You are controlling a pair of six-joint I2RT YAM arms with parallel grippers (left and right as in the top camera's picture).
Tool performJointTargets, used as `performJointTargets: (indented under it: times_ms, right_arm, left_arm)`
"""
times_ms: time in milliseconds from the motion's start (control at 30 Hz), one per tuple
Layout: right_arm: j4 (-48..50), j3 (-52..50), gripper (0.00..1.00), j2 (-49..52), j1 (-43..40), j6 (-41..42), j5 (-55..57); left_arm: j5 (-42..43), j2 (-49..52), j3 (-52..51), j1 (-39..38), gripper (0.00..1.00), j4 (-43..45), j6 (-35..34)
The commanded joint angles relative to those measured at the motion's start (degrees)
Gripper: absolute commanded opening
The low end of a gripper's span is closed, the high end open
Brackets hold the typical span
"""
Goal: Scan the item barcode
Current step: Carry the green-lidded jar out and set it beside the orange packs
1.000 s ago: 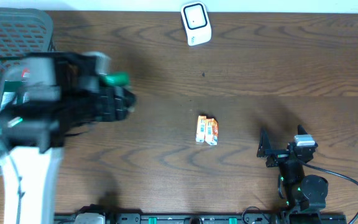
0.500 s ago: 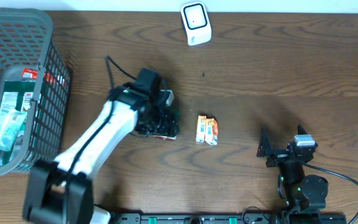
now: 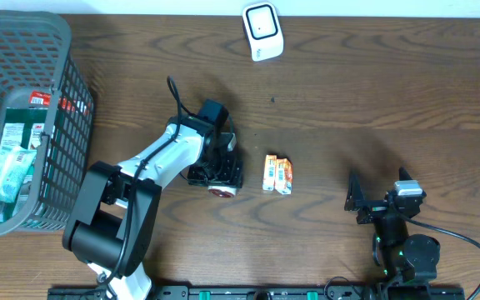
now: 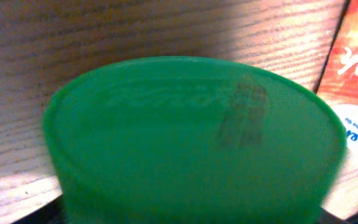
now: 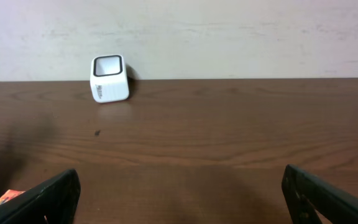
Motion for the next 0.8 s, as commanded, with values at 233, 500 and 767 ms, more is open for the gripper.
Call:
performJointTargets:
  times_ms: [233,500,767]
  right_arm:
    - [-0.2,-0.1,0.99,0.0,0.3,-0.7,-0.5]
    - [-0.2,-0.1,0.99,0.0,0.3,-0.7,-0.5]
    - [-0.2,-0.1,0.99,0.0,0.3,-0.7,-0.5]
  left_arm:
    - [-0.1,-1.3,1.5,0.1,0.90,-1.3,-0.3]
    - [-0.3,-8.5,3.3,0.1,0.91,-1.2,-0.3]
    - [-4.1,-10.3,3.0,0.1,0.91,-1.0,-0.1]
